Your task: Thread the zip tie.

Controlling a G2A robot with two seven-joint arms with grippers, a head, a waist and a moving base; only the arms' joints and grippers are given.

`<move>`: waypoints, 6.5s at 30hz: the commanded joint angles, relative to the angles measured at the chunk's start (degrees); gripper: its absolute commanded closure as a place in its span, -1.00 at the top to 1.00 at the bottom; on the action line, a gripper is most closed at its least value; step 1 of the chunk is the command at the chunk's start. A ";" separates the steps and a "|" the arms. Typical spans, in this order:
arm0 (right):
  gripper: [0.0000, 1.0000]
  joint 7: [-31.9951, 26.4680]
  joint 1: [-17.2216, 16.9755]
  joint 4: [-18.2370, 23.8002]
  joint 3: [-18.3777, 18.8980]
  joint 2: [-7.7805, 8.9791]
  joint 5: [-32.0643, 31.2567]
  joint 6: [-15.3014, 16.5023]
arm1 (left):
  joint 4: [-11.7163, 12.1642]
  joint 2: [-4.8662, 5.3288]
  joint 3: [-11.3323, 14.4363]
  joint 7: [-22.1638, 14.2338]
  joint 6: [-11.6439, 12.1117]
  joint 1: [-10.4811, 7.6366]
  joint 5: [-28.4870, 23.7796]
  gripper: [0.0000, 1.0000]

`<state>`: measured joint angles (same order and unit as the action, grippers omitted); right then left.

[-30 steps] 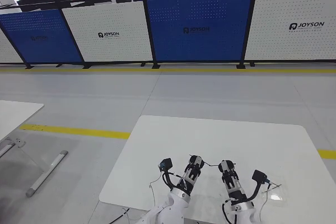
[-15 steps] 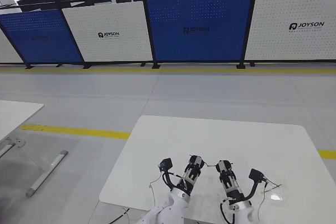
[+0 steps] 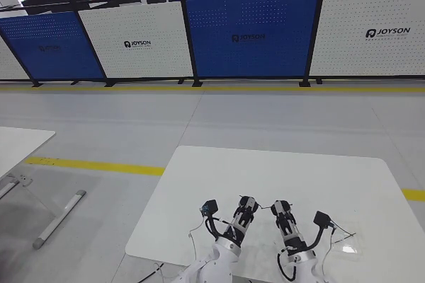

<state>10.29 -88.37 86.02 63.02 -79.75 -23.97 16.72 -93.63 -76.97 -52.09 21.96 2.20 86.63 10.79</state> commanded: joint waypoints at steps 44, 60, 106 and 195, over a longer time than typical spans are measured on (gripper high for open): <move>-1.00 2.50 -2.26 2.11 1.26 -0.11 -3.48 1.43 | -0.39 -1.33 -0.99 -1.85 1.20 1.13 -1.76 -0.92; -1.00 3.07 -2.53 2.25 1.73 -0.23 -3.63 0.81 | -0.28 -1.58 -0.90 -1.96 0.22 1.45 1.14 -0.58; -1.00 -2.17 -2.54 3.04 2.25 -0.30 -2.45 1.39 | 0.54 -2.62 1.61 -1.95 -1.83 1.29 9.89 -1.00; -1.00 -0.88 -4.77 5.00 2.77 0.41 -8.09 2.00 | 2.14 -4.40 2.16 -0.03 -6.92 1.51 19.16 -1.00</move>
<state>9.55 -93.14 90.99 65.73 -79.36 -32.15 18.63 -91.50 -81.38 -49.94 22.02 -4.74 88.12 29.80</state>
